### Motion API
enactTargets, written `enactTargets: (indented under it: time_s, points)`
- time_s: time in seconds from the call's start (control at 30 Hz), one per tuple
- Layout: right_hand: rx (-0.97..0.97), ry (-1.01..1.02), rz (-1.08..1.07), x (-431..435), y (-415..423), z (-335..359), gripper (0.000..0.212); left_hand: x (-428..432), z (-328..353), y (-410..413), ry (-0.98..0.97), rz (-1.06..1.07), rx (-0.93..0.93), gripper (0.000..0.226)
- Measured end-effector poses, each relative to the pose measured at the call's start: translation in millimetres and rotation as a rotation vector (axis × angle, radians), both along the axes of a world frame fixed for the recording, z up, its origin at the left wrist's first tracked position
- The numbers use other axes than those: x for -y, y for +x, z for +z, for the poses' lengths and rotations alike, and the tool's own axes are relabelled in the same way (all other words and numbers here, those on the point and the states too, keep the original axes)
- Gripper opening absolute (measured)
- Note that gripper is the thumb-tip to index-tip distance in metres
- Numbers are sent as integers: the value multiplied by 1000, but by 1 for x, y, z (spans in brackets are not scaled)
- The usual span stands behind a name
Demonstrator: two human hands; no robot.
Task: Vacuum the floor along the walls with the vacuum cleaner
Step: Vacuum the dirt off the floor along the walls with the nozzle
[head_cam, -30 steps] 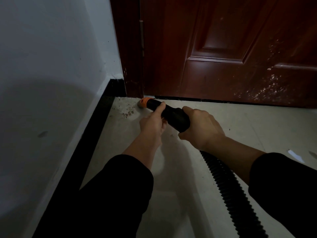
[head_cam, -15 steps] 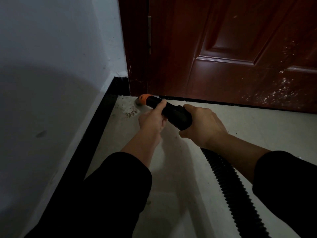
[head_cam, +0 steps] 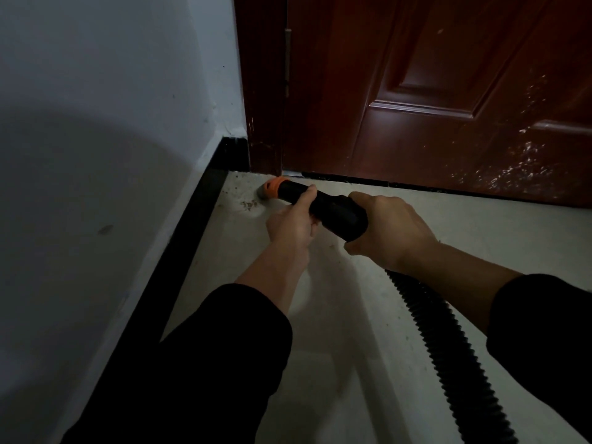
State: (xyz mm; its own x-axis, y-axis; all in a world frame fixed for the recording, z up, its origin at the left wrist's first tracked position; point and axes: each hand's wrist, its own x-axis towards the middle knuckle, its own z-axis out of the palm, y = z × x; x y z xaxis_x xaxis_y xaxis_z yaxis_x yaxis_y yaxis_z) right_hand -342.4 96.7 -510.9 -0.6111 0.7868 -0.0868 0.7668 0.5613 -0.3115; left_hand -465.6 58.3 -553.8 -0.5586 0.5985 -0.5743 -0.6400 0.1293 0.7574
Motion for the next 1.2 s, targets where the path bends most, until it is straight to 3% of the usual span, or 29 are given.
enactTargets:
  time_s: [0.37, 0.73, 1.2]
  points:
    - [11, 7, 36, 18, -5, 8, 49, 24, 9, -2, 25, 31, 53, 38]
    - [-1, 6, 67, 34, -14, 7, 48, 45, 11, -12, 4, 39, 40, 19]
    - [69, 25, 91, 45, -1, 19, 49, 56, 16, 2, -26, 20, 50, 22]
